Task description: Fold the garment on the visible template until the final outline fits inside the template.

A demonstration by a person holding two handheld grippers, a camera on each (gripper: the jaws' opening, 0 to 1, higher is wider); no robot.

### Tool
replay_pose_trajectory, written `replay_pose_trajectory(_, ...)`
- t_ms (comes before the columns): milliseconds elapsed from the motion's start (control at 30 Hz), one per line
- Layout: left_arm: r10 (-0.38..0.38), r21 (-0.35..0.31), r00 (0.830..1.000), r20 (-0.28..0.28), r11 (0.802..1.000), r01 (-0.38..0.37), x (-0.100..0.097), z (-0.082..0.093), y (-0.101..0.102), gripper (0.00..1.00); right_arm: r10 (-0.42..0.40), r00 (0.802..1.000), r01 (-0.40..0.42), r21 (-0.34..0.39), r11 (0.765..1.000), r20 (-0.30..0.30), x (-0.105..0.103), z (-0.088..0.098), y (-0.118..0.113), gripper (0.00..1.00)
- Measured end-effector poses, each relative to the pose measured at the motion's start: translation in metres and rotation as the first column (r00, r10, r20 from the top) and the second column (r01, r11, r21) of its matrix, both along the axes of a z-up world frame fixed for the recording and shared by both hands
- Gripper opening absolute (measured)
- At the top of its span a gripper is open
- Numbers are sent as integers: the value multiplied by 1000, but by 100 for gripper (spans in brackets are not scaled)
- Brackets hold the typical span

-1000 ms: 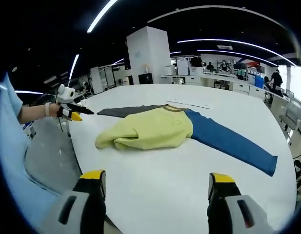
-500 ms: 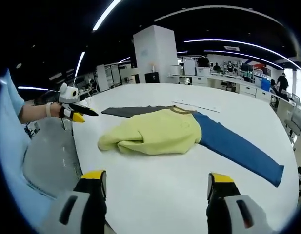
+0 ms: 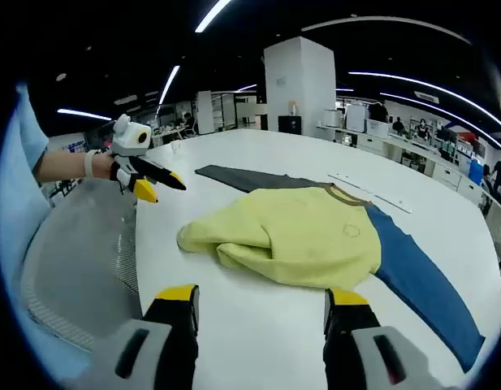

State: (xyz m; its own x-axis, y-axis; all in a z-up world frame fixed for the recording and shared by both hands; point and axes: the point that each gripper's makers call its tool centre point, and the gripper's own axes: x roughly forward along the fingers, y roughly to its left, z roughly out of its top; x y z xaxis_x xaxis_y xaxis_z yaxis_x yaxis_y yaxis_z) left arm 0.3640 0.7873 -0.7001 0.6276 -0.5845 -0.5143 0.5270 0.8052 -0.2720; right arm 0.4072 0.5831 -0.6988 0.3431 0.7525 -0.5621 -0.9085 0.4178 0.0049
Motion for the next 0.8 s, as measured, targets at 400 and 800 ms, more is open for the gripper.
replay_pose_trajectory(400,-44,66,998,-52,997,47,12,-29,-37,40,158,984,-149,-104,983,86,6,-23,62,37)
replay_pose_trajectory(800,-28,88,996,-83,996,36,17,-49,-48,26,248,960,-211,-244,946,133,11,-49,72,19)
